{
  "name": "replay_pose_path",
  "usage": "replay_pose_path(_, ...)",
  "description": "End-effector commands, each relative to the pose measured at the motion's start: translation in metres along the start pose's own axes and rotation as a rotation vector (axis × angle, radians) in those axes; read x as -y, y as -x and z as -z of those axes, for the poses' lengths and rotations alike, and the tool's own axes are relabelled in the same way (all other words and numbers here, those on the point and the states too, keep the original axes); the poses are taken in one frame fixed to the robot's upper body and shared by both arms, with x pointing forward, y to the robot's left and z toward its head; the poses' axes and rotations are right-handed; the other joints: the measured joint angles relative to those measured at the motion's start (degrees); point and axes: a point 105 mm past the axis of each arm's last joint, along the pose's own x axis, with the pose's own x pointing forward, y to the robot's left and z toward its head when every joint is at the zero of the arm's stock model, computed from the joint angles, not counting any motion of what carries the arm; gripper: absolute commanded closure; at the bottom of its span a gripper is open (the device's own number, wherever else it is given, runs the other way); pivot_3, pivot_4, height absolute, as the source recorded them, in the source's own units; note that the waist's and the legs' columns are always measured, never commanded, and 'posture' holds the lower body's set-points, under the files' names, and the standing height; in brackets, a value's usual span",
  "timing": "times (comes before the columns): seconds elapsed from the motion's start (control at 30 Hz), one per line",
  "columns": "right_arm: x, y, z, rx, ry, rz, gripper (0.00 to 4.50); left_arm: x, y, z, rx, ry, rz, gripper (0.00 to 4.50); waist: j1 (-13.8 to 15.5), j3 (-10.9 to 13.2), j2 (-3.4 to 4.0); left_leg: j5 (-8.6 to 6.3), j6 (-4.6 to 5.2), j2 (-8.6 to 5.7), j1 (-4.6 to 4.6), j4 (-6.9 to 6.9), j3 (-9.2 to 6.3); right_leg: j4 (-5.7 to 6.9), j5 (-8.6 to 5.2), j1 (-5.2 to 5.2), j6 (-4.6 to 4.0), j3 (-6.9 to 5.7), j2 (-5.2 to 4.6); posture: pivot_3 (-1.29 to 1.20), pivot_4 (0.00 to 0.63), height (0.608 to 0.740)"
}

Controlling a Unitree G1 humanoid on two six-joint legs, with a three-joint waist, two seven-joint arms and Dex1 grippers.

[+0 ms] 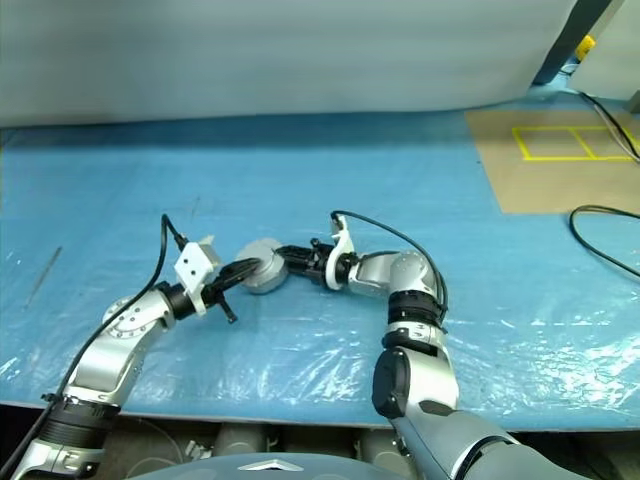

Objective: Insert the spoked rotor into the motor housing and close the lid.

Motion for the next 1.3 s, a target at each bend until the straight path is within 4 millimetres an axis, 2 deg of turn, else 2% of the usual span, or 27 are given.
replay_pose_path(0.03,-0.021,-0.012,0.009,-0.049,0.100,-0.051,3.22,-0.001,-0.001,0.016,-0.014,0.136,-0.052,4.50,-0.1,0.0,0.00,0.00,0.00,0.00,0.00,0.00,0.00,0.00,0.00,0.00,0.00,0.01,0.01,0.00,0.150,0.740)
replay_pose_path(0.17,-0.023,-0.013,0.008,-0.023,0.153,-0.063,3.22,-0.024,0.000,-0.003,0.122,0.256,-0.181,4.50,-0.2,0.0,-0.04,0.00,-0.01,0.03,-0.03,0.00,0.00,0.00,0.04,-0.02,0.06,0.01,0.05,0.00,0.150,0.740)
replay_pose_path(0.3,-0.033,-0.010,-0.009,0.074,0.152,-0.116,3.22,-0.043,0.013,-0.017,0.271,0.429,-0.277,4.50,-0.1,0.1,-0.12,0.01,-0.01,0.04,-0.25,0.00,-0.01,0.00,0.12,-0.21,0.19,0.01,0.07,0.00,0.150,0.740)
replay_pose_path(0.47,-0.053,-0.005,-0.029,0.182,0.080,-0.235,3.22,-0.054,0.037,-0.020,0.380,0.602,-0.342,4.50,0.2,0.1,-0.24,0.02,-0.02,-0.08,-0.97,0.03,-0.05,0.04,0.22,-0.72,0.29,-0.10,0.06,0.00,0.150,0.740)
replay_pose_path(0.63,-0.066,-0.001,-0.045,0.269,0.005,-0.317,3.22,-0.062,0.052,-0.024,0.490,0.738,-0.374,4.50,0.2,0.3,-0.46,0.01,-0.02,-0.12,-1.16,0.04,-0.11,0.02,0.22,-0.78,0.29,-0.24,0.10,0.00,0.150,0.740)
replay_pose_path(0.73,-0.076,0.000,-0.052,0.311,-0.029,-0.369,3.22,-0.056,0.045,-0.036,0.558,0.813,-0.320,3.88,0.3,0.3,-0.47,0.01,-0.02,-0.10,-1.13,0.06,-0.11,0.06,0.23,-0.76,0.31,-0.25,0.08,0.00,0.150,0.740)
replay_pose_path(0.87,-0.084,0.001,-0.058,0.334,-0.035,-0.401,3.22,-0.051,0.034,-0.045,0.596,0.851,-0.286,2.56,0.3,0.3,-0.50,0.01,-0.02,-0.08,-1.12,0.13,-0.11,0.12,0.24,-0.75,0.32,-0.25,0.09,0.00,0.150,0.740)
replay_pose_path(1.1,-0.087,0.000,-0.060,0.340,-0.023,-0.410,3.22,-0.041,0.015,-0.056,0.627,0.929,-0.231,0.17,0.3,0.3,-0.57,0.01,-0.02,-0.11,-1.16,0.20,-0.17,0.14,0.25,-0.74,0.34,-0.25,0.08,0.00,0.150,0.740)
replay_pose_path(1.13,-0.088,0.000,-0.059,0.335,-0.020,-0.417,3.22,-0.042,0.012,-0.054,0.620,0.962,-0.240,0.04,0.2,0.4,-0.60,0.01,-0.02,-0.14,-1.17,0.21,-0.18,0.14,0.25,-0.74,0.34,-0.25,0.09,0.00,0.150,0.740)
replay_pose_path(1.3,-0.095,-0.001,-0.052,0.300,-0.002,-0.455,3.22,-0.038,0.002,-0.055,0.609,1.059,-0.206,0.04,0.1,0.4,-0.63,0.01,-0.02,-0.33,-1.24,0.38,-0.29,0.22,0.27,-0.74,0.38,-0.29,0.10,0.00,0.150,0.740)
